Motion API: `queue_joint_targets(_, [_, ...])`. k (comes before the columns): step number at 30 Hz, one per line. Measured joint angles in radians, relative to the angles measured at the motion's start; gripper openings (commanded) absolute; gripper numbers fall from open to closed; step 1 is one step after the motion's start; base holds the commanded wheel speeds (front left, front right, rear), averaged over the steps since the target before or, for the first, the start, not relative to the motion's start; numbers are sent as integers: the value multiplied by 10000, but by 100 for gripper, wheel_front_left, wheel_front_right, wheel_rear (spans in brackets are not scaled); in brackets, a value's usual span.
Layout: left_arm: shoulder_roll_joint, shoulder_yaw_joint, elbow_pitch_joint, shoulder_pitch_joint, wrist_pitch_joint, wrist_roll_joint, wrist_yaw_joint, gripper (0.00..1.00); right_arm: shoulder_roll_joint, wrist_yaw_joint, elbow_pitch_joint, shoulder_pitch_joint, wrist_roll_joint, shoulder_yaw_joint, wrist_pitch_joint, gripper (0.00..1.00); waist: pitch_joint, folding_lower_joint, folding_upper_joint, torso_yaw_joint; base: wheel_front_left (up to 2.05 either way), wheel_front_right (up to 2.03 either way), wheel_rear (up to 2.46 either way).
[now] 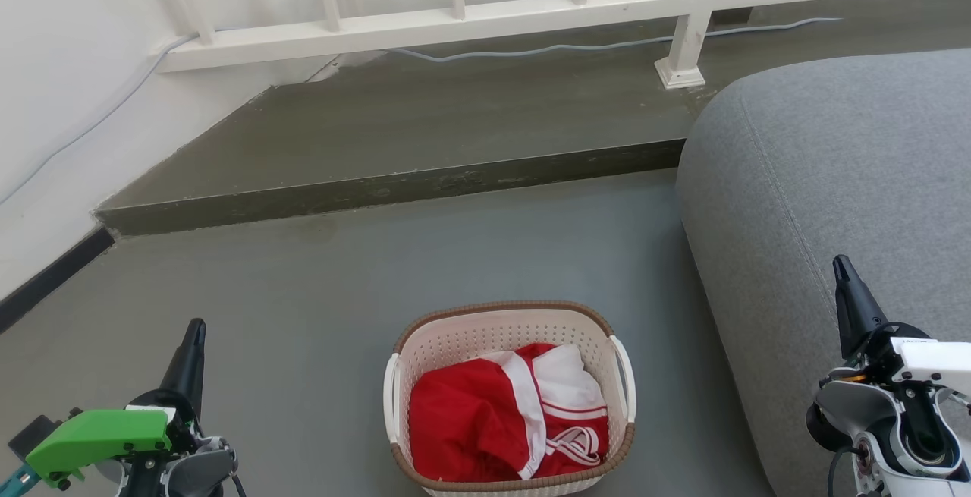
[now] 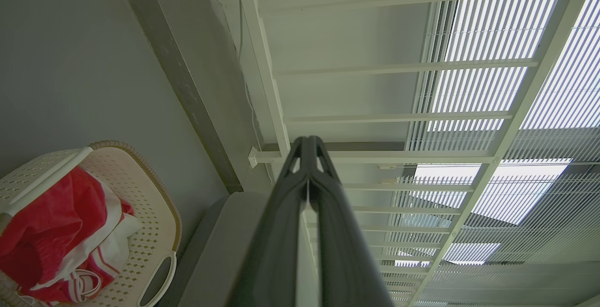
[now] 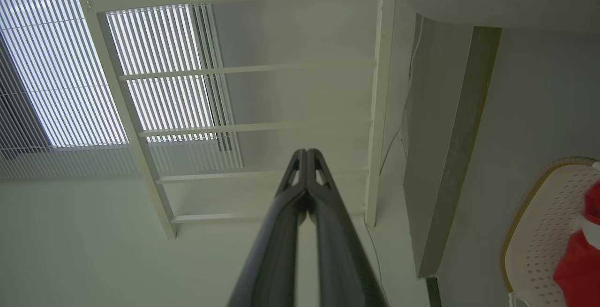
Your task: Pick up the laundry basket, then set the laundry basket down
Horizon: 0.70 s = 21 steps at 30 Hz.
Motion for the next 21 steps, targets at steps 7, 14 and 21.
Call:
queue_joint_targets(7, [-2,2,0,0,0,0,0,0,4,0,0,0,0,-4,0,0,0,0,0,0,0,0,0])
queue_joint_targets(14, [-2,4,0,0,0,0,0,0,4,10,0,0,0,-8,0,0,0,0,0,0,0,0,0])
queue_joint_targets(21, [-4,6,0,0,0,0,0,0,8,12,0,0,-12,-10,0,0,0,0,0,0,0,0,0])
